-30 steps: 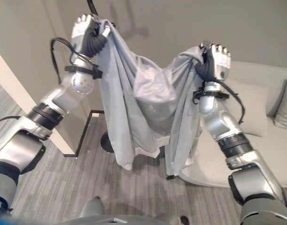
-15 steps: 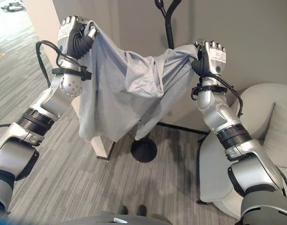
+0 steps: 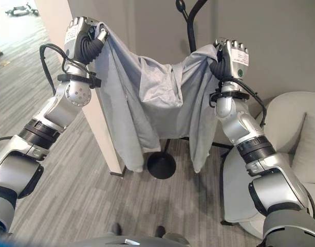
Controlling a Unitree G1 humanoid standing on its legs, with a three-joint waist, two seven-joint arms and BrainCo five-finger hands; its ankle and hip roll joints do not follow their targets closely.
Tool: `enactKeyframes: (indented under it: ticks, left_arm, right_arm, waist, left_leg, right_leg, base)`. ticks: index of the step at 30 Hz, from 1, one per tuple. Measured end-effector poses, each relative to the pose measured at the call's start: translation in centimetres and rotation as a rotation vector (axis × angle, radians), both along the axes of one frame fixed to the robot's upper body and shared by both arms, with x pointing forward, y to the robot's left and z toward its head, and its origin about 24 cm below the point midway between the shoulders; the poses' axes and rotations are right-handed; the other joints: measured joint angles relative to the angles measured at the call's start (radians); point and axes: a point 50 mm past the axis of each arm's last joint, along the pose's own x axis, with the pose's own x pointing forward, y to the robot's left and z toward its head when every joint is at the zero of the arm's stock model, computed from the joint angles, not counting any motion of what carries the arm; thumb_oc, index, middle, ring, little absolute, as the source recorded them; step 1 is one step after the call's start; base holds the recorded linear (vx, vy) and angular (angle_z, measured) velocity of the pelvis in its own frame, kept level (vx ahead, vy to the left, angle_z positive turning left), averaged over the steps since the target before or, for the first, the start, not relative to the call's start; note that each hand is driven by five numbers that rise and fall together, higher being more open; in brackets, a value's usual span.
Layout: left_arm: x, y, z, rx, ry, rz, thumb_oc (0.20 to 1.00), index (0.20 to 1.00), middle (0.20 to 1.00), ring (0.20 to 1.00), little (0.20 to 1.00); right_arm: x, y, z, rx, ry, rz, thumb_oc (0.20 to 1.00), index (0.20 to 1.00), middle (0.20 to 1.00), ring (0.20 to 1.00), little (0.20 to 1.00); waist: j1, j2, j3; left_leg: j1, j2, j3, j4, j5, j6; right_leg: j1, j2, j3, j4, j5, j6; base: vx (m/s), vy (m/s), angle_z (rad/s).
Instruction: Hang the clothes on the sofa on the clothes rack.
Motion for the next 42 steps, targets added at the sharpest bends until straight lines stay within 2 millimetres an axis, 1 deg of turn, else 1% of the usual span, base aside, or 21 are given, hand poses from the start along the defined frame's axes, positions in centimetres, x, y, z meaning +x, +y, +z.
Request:
enactKeyframes:
  ticks: [2,3,5,8,9,11,13,14,16,19,20,23,24,27,29,30,31,34,37,38,42]
  left_arm:
    - [0.0,-0.1,0.0,-0.001,-0.001,-0.004,0.2,0.2,0.2,0.2,0.2]
    - [0.0,-0.4,-0.2,0.008,0.011,-0.014,0.2,0.2,0.2,0.2,0.2]
    - [0.2,-1.2,-0.7,-0.001,0.028,-0.03,0.2,0.2,0.2,0.2,0.2]
    - [0.2,-1.8,-1.0,0.0,0.04,-0.05,0.2,0.2,0.2,0.2,0.2]
    - [0.2,-1.6,-0.8,-0.001,0.033,-0.044,0.2,0.2,0.2,0.2,0.2]
    - [0.5,-1.1,-1.2,0.01,0.049,-0.02,0.2,0.2,0.2,0.2,0.2]
    - [0.5,-0.9,-1.4,0.016,0.055,-0.013,0.2,0.2,0.2,0.2,0.2]
    - [0.5,-1.2,-1.4,0.025,0.053,-0.018,0.2,0.2,0.2,0.2,0.2]
    - [0.4,-1.2,-1.3,0.022,0.041,-0.02,0.2,0.2,0.2,0.2,0.2]
    - [-0.1,-1.1,-0.1,0.047,-0.008,-0.03,0.2,0.2,0.2,0.2,0.2]
    - [-0.4,-1.7,0.3,-0.032,-0.039,-0.058,0.2,0.2,0.2,0.2,0.2]
    - [-0.8,-2.8,0.4,-0.081,-0.057,-0.104,0.2,0.2,0.2,0.2,0.2]
    - [-0.7,-3.2,0.1,-0.081,-0.039,-0.116,0.2,0.2,0.2,0.2,0.2]
    - [-0.8,-4.2,-0.4,-0.089,-0.017,-0.147,0.2,0.2,0.2,0.2,0.2]
    - [-0.8,-4.4,-0.6,-0.073,-0.003,-0.159,0.2,0.2,0.2,0.2,0.2]
    - [-0.8,-4.4,-0.8,-0.061,0.004,-0.154,0.2,0.2,0.2,0.2,0.2]
    - [-0.8,-4.5,-1.0,-0.049,0.009,-0.157,0.2,0.2,0.2,0.2,0.2]
    - [-0.8,-4.4,-0.7,-0.05,-0.001,-0.156,0.2,0.2,0.2,0.2,0.2]
    - [-0.7,-3.8,-0.8,-0.035,0.007,-0.135,0.2,0.2,0.2,0.2,0.2]
    - [-0.6,-3.7,-0.7,-0.029,0.01,-0.131,0.2,0.2,0.2,0.2,0.2]
    - [-0.6,-3.0,-0.7,-0.032,0.011,-0.112,0.2,0.2,0.2,0.2,0.2]
  right_arm:
    - [0.0,0.0,0.0,0.001,0.003,0.0,0.2,0.2,0.2,0.2,0.2]
    - [0.1,-0.1,-0.6,-0.002,0.037,-0.004,0.2,0.2,0.2,0.2,0.2]
    - [-0.3,-0.6,-1.1,0.022,0.037,-0.01,0.2,0.2,0.2,0.2,0.2]
    - [-0.4,-1.0,-1.7,0.02,0.06,-0.024,0.2,0.2,0.2,0.2,0.2]
    - [-0.4,-1.0,-1.7,0.029,0.053,-0.024,0.2,0.2,0.2,0.2,0.2]
    - [-0.4,-1.2,-1.7,0.041,0.041,-0.04,0.2,0.2,0.2,0.2,0.2]
    - [-0.4,-1.2,-1.8,0.048,0.041,-0.04,0.2,0.2,0.2,0.2,0.2]
    - [-0.3,-1.3,-1.9,0.054,0.044,-0.049,0.2,0.2,0.2,0.2,0.2]
    - [-0.3,-1.3,-1.6,0.055,0.029,-0.046,0.2,0.2,0.2,0.2,0.2]
    - [-0.3,-1.3,-1.0,0.048,0.014,-0.043,0.2,0.2,0.2,0.2,0.2]
    - [-0.7,-1.0,0.2,0.029,-0.03,-0.022,0.2,0.2,0.2,0.2,0.2]
    - [-1.4,-1.2,2.2,-0.03,-0.097,0.005,0.2,0.2,0.2,0.2,0.2]
    - [-1.7,-1.5,2.9,-0.048,-0.116,0.0,0.2,0.2,0.2,0.2,0.2]
    - [-2.3,-2.3,4.1,-0.063,-0.173,-0.011,0.2,0.2,0.2,0.2,0.2]
    - [-2.3,-2.2,4.0,-0.055,-0.187,-0.007,0.2,0.2,0.2,0.2,0.2]
    - [-2.2,-2.4,3.9,-0.055,-0.184,-0.01,0.2,0.2,0.2,0.2,0.2]
    - [-2.0,-2.9,3.6,-0.05,-0.164,-0.038,0.2,0.2,0.2,0.2,0.2]
    - [-1.8,-2.6,2.9,-0.036,-0.144,-0.027,0.2,0.2,0.2,0.2,0.2]
    - [-1.4,-1.7,2.4,-0.012,-0.128,0.0,0.2,0.2,0.2,0.2,0.2]
    - [-1.3,-1.6,2.1,-0.007,-0.112,0.007,0.2,0.2,0.2,0.2,0.2]
    - [-1.1,-0.6,1.6,0.019,-0.093,0.039,0.2,0.2,0.2,0.2,0.2]
  waist:
    - [0.003,0.021,-0.007]
    - [0.0,0.033,-0.003]
    - [0.016,0.031,0.005]
    - [0.023,0.04,0.005]
    - [0.028,0.03,0.002]
    - [0.019,0.016,0.012]
    - [0.03,0.015,0.018]
    - [0.02,-0.015,0.028]
    - [0.018,-0.054,0.029]
    - [0.038,-0.092,0.028]
    - [0.043,-0.07,0.029]
    - [0.022,-0.045,0.034]
    - [-0.005,-0.044,0.033]
    - [-0.038,-0.031,0.028]
    - [-0.025,-0.025,0.025]
    - [-0.006,-0.023,0.024]
    - [-0.005,-0.008,0.014]
    - [-0.002,0.01,0.003]
    - [0.006,0.033,-0.01]
    - [0.001,0.054,-0.022]
    - [-0.001,0.049,-0.044]
  left_leg:
    - [0.006,-0.063,0.022,0.002,-0.015,0.053]
    - [0.025,-0.102,0.03,0.004,-0.024,0.093]
    - [0.025,-0.119,0.001,0.047,-0.066,0.077]
    - [0.008,-0.118,-0.008,0.074,-0.082,0.085]
    - [-0.007,-0.119,-0.036,0.084,-0.085,0.08]
    - [-0.043,-0.115,-0.069,0.112,-0.096,0.084]
    - [-0.043,-0.1,-0.092,0.113,-0.09,0.065]
    - [-0.043,-0.087,-0.135,0.134,-0.112,0.032]
    - [-0.041,-0.072,-0.185,0.152,-0.129,0.003]
    - [-0.007,0.013,-0.237,0.125,-0.117,-0.079]
    - [0.007,0.116,-0.27,0.068,-0.077,-0.139]
    - [-0.042,0.187,-0.238,0.039,0.045,-0.064]
    - [-0.072,0.192,-0.17,0.042,0.119,-0.053]
    - [-0.105,0.247,0.026,0.081,0.18,-0.049]
    - [-0.104,0.251,0.003,0.084,0.174,-0.058]
    - [-0.088,0.201,-0.053,0.077,0.152,-0.086]
    - [-0.063,0.1,-0.103,0.043,0.101,-0.137]
    - [-0.058,0.104,-0.093,0.031,0.091,-0.125]
    - [-0.049,0.103,-0.149,0.022,0.05,-0.11]
    - [-0.019,0.094,-0.148,-0.009,0.015,-0.096]
    - [0.016,0.035,-0.126,-0.021,0.001,-0.065]
  right_leg:
    - [-0.077,-0.076,0.027,0.15,-0.031,0.054]
    - [-0.178,-0.157,0.027,0.397,-0.075,0.116]
    - [-0.266,-0.228,0.08,0.597,-0.103,0.162]
    - [-0.259,-0.285,0.111,0.411,-0.088,0.187]
    - [-0.24,-0.31,0.111,0.24,-0.054,0.21]
    - [-0.202,-0.335,0.102,-0.049,0.042,0.207]
    - [-0.208,-0.335,0.075,-0.098,0.089,0.194]
    - [-0.173,-0.322,0.051,-0.101,0.163,0.174]
    - [-0.147,-0.306,0.079,-0.079,0.221,0.175]
    - [-0.072,-0.221,0.056,-0.066,0.225,0.161]
    - [-0.048,-0.125,0.005,-0.034,0.128,0.096]
    - [-0.074,-0.061,-0.05,0.009,0.078,0.039]
    - [-0.061,-0.054,-0.101,-0.002,0.064,0.016]
    - [-0.057,-0.006,-0.154,-0.015,0.034,-0.027]
    - [-0.051,0.028,-0.139,-0.041,0.034,-0.039]
    - [-0.049,0.022,-0.127,-0.046,0.038,-0.041]
    - [-0.043,0.004,-0.117,-0.053,0.048,-0.033]
    - [-0.046,0.012,-0.122,-0.052,0.052,-0.028]
    - [-0.047,0.012,-0.111,-0.059,0.07,-0.017]
    - [-0.032,0.005,-0.106,-0.074,0.086,0.001]
    - [-0.018,-0.06,-0.073,-0.073,0.106,0.034]
  base:
    - [0.05,0.161,-0.15]
    - [0.07,-0.016,-0.02]
    - [0.1,-0.156,0.27]
    - [0.14,-0.258,0.22]
    - [0.17,-0.31,0.2]
    - [0.23,-0.457,0.5]
    - [0.32,-0.612,0.49]
    - [0.25,-0.523,0.73]
    - [0.22,-0.624,0.83]
    - [0.18,-0.613,0.6]
    - [0.1,-0.455,0.79]
    - [0.03,-0.308,0.92]
    - [0.02,-0.374,0.95]
    - [0.03,-0.371,0.58]
    - [0.04,-0.233,-0.13]
    - [0.04,-0.256,-0.3]
    - [0.0,-0.142,-0.08]
    - [-0.02,-0.03,0.03]
    - [0.05,0.05,-0.1]
    - [0.08,0.13,-0.11]
    - [0.04,0.149,-0.1]
